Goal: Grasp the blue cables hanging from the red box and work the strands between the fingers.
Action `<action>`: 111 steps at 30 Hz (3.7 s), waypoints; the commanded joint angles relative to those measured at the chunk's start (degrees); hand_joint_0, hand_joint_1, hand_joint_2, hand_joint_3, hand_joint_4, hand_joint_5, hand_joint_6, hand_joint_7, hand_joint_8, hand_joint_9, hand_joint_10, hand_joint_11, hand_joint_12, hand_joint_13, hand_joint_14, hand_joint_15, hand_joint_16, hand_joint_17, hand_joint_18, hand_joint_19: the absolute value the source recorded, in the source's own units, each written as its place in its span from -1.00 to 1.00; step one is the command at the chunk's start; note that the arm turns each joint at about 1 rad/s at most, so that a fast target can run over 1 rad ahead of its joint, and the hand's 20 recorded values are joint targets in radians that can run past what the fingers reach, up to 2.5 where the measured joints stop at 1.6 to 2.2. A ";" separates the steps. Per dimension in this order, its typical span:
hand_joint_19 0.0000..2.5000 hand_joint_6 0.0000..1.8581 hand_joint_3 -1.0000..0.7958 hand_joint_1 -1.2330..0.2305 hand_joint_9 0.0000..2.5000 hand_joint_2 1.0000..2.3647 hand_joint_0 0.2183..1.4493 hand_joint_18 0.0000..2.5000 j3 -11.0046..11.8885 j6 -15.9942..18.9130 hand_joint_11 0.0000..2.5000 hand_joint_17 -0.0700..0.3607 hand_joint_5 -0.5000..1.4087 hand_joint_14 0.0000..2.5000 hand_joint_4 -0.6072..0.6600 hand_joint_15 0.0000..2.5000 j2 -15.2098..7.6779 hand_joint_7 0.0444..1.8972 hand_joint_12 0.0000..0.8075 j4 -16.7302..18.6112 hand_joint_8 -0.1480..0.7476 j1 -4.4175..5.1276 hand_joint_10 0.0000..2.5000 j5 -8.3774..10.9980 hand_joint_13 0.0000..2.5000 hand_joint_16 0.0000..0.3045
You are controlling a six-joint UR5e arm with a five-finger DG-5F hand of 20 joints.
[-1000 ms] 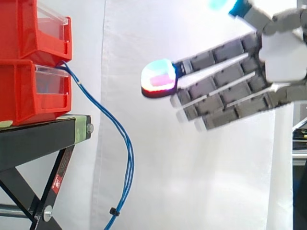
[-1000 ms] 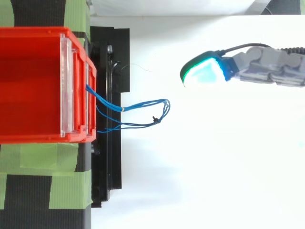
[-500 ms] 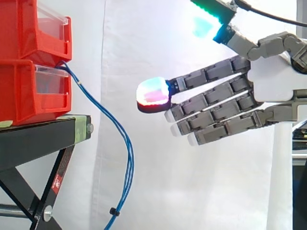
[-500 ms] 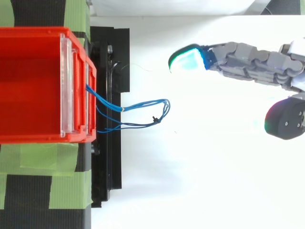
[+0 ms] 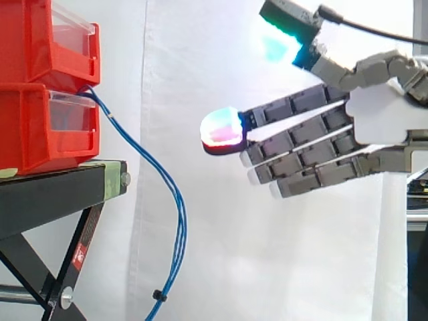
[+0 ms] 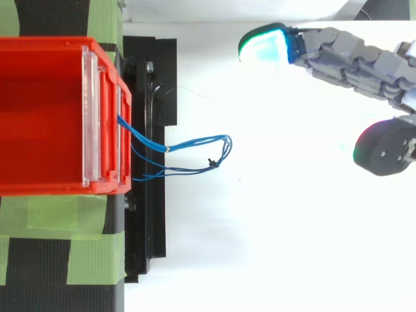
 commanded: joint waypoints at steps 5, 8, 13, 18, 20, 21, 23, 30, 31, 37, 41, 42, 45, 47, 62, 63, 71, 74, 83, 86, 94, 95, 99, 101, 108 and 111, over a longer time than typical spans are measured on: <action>-0.94 -0.99 -1.00 0.05 -0.91 -1.00 -0.13 -1.00 0.00 5.38 -0.88 -0.01 -0.79 -1.00 0.30 -0.87 -6.77 -0.26 -0.13 5.83 -0.03 0.70 -1.00 0.22 -1.00 -0.58; -0.94 -0.99 -1.00 0.05 -0.91 -1.00 -0.12 -1.00 0.00 5.82 -0.88 -0.01 -0.79 -1.00 0.30 -0.88 -9.06 -0.27 -0.14 9.43 -0.03 0.79 -1.00 0.22 -1.00 -0.58; -0.94 -0.99 -1.00 0.05 -0.90 -1.00 -0.12 -1.00 0.00 5.64 -0.88 -0.01 -0.79 -1.00 0.30 -0.87 -11.17 -0.26 -0.14 13.83 -0.03 1.31 -1.00 0.22 -1.00 -0.58; -0.93 -0.99 -1.00 0.05 -0.90 -1.00 -0.12 -1.00 0.88 2.21 -0.87 -0.01 -0.79 -1.00 0.30 -0.87 -12.93 -0.27 -0.14 17.17 -0.03 2.19 -1.00 0.48 -1.00 -0.58; -0.94 -0.99 -1.00 0.05 -0.89 -1.00 -0.12 -1.00 1.41 1.07 -0.86 -0.01 -0.79 -1.00 0.30 -0.87 -13.89 -0.26 -0.13 17.87 -0.03 2.46 -1.00 1.01 -1.00 -0.58; -0.93 -0.99 -1.00 0.05 -0.89 -1.00 -0.12 -1.00 1.67 1.16 -0.86 -0.01 -0.79 -1.00 0.30 -0.87 -14.42 -0.26 -0.13 18.13 -0.03 2.46 -1.00 1.45 -1.00 -0.58; -0.93 -0.99 -1.00 0.05 -0.89 -1.00 -0.12 -1.00 2.20 1.95 -0.86 -0.01 -0.79 -1.00 0.30 -0.87 -16.27 -0.27 -0.13 18.57 -0.02 2.72 -1.00 1.97 -1.00 -0.58; -0.96 -0.99 -1.00 0.01 -0.83 -1.00 -0.12 -1.00 4.31 5.47 -0.89 -0.01 -0.75 -1.00 0.32 -0.89 -18.64 -0.29 -0.11 18.49 0.01 3.16 -1.00 2.24 -1.00 -0.58; -0.96 -0.99 -1.00 0.01 -0.83 -1.00 -0.12 -1.00 4.66 5.20 -0.88 0.00 -0.75 -1.00 0.32 -0.89 -18.64 -0.29 -0.10 18.31 0.01 3.16 -1.00 2.24 -1.00 -0.58; -0.95 -0.99 -1.00 0.01 -0.81 -1.00 -0.11 -1.00 5.10 3.44 -0.87 -0.01 -0.74 -1.00 0.32 -0.89 -18.64 -0.29 -0.10 18.40 0.03 3.25 -1.00 2.24 -0.99 -0.58; -0.95 -0.99 -1.00 0.01 -0.79 -1.00 -0.11 -1.00 5.19 3.44 -0.86 0.00 -0.74 -1.00 0.33 -0.88 -18.73 -0.29 -0.09 18.49 0.03 3.25 -1.00 2.24 -0.96 -0.58; -0.94 -0.99 -1.00 0.01 -0.78 -1.00 -0.11 -1.00 5.10 3.53 -0.87 -0.01 -0.74 -1.00 0.33 -0.88 -18.64 -0.29 -0.09 18.49 0.04 3.25 -1.00 2.24 -0.96 -0.58; -0.93 -0.99 -1.00 0.01 -0.77 -1.00 -0.11 -1.00 5.80 3.62 -0.85 -0.01 -0.73 -1.00 0.33 -0.87 -18.64 -0.29 -0.08 18.22 0.04 3.25 -1.00 2.24 -0.94 -0.58; -0.93 -0.99 -1.00 0.02 -0.76 -1.00 -0.11 -1.00 6.42 3.53 -0.84 -0.01 -0.73 -1.00 0.33 -0.87 -18.64 -0.29 -0.08 18.22 0.04 3.25 -1.00 2.24 -0.93 -0.58; -0.91 -0.99 -1.00 0.02 -0.76 -1.00 -0.10 -0.97 7.82 -0.16 -0.84 -0.02 -0.73 -1.00 0.33 -0.87 -19.08 -0.29 -0.08 18.84 0.04 3.16 -1.00 2.15 -0.92 -0.59; -0.91 -0.99 -1.00 0.02 -0.76 -1.00 -0.10 -0.97 7.82 -0.95 -0.84 -0.02 -0.73 -1.00 0.33 -0.86 -19.08 -0.29 -0.08 18.93 0.04 2.98 -1.00 2.15 -0.92 -0.59; -0.91 -0.99 -1.00 0.02 -0.77 -1.00 -0.10 -0.97 7.82 -3.15 -0.84 -0.02 -0.73 -1.00 0.33 -0.87 -19.08 -0.29 -0.09 20.24 0.04 2.72 -1.00 2.06 -0.92 -0.59; -0.90 -0.99 -1.00 0.02 -0.77 -1.00 -0.10 -0.97 7.82 -4.73 -0.84 -0.02 -0.73 -1.00 0.33 -0.86 -19.08 -0.29 -0.09 22.18 0.04 2.63 -1.00 2.15 -0.92 -0.59; -0.88 -0.99 -1.00 0.02 -0.78 -1.00 -0.10 -0.93 7.82 -7.89 -0.84 -0.03 -0.73 -1.00 0.33 -0.86 -19.08 -0.29 -0.08 25.17 0.04 2.63 -1.00 2.24 -0.91 -0.59; -0.87 -0.99 -1.00 -0.01 -0.76 -1.00 -0.10 -0.83 7.82 -8.25 -0.87 -0.03 -0.71 -1.00 0.34 -0.85 -19.08 -0.30 -0.06 25.69 0.05 2.63 -1.00 2.68 -0.84 -0.59; -0.83 -0.99 -1.00 -0.01 -0.76 -1.00 -0.09 -0.75 8.61 -7.63 -0.87 -0.03 -0.71 -1.00 0.34 -0.82 -21.54 -0.31 -0.05 27.01 0.04 2.72 -1.00 5.14 -0.79 -0.60; -0.82 -0.99 -1.00 -0.01 -0.76 -1.00 -0.09 -0.75 8.61 -7.63 -0.87 -0.03 -0.71 -0.99 0.34 -0.82 -21.54 -0.31 -0.05 27.01 0.04 2.72 -1.00 5.14 -0.79 -0.60; -0.81 -0.99 -1.00 -0.01 -0.76 -1.00 -0.09 -0.74 9.67 -6.75 -0.87 -0.04 -0.71 -0.99 0.34 -0.82 -21.98 -0.31 -0.05 26.57 0.05 2.81 -1.00 5.05 -0.78 -0.60; -0.81 -0.99 -1.00 -0.01 -0.76 -1.00 -0.09 -0.73 9.58 -6.75 -0.87 -0.04 -0.71 -0.99 0.34 -0.81 -21.98 -0.31 -0.05 26.75 0.05 2.81 -1.00 5.14 -0.78 -0.60; -0.80 -0.99 -1.00 -0.01 -0.76 -1.00 -0.09 -0.72 10.20 -8.07 -0.87 -0.04 -0.71 -0.99 0.34 -0.81 -22.07 -0.31 -0.04 26.92 0.05 2.72 -1.00 5.14 -0.76 -0.60; -0.79 -0.99 -1.00 -0.01 -0.76 -1.00 -0.09 -0.71 10.28 -8.51 -0.87 -0.04 -0.71 -0.99 0.34 -0.81 -22.07 -0.31 -0.04 27.19 0.05 2.81 -1.00 5.14 -0.76 -0.60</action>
